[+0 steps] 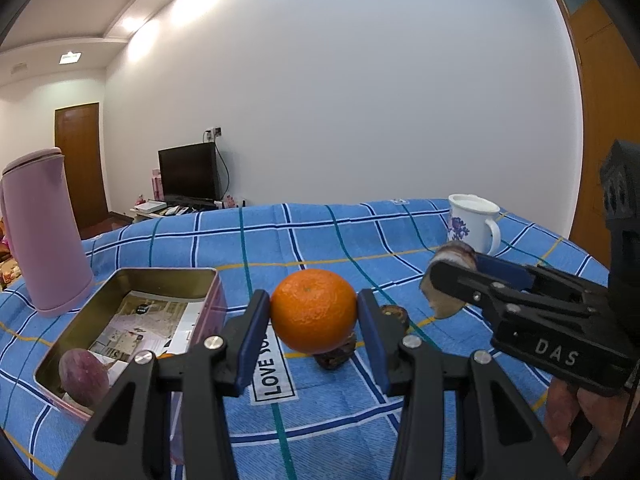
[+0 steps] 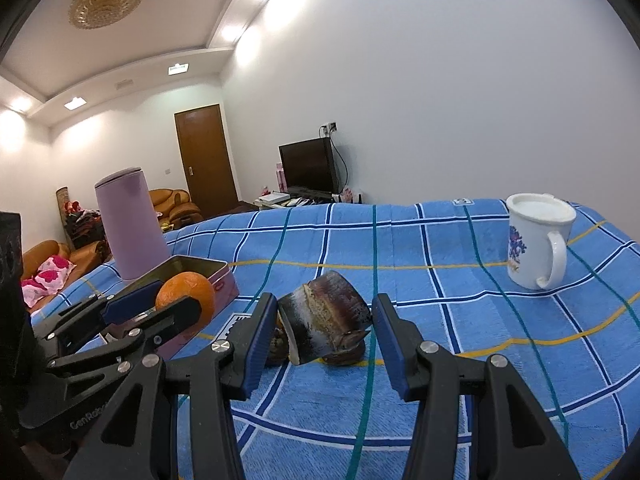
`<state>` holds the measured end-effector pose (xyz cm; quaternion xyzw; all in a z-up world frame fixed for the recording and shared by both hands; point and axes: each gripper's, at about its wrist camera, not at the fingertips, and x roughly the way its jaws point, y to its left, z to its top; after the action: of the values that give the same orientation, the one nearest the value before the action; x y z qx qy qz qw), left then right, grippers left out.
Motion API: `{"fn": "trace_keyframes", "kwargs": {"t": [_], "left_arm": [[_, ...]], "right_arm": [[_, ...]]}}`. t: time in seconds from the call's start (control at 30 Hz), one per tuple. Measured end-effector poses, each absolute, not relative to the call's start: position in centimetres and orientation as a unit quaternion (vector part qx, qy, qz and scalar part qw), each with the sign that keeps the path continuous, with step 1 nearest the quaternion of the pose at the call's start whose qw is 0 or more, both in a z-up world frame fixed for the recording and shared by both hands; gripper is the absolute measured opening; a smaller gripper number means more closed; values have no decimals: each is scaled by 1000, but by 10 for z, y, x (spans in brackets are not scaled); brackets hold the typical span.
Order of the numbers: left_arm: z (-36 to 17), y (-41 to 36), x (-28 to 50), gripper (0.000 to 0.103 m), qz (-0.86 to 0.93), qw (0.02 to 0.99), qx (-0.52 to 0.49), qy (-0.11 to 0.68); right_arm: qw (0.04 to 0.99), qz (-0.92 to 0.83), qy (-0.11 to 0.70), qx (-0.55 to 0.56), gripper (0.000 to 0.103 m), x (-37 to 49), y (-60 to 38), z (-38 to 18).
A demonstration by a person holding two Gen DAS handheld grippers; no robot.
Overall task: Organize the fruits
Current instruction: 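Carry the orange over the tin with the left tool while the right tool holds the taro slice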
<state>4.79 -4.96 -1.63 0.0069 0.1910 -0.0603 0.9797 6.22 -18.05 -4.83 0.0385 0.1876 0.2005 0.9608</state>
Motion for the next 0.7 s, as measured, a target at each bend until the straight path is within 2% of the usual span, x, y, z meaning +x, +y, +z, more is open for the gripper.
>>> {"fn": "trace_keyframes", "kwargs": {"t": [0.7], "left_arm": [[-19,-24,51,47,-42,979,1,202]], "right_arm": [[950,215,221,53,51,92,-149,-55]]}}
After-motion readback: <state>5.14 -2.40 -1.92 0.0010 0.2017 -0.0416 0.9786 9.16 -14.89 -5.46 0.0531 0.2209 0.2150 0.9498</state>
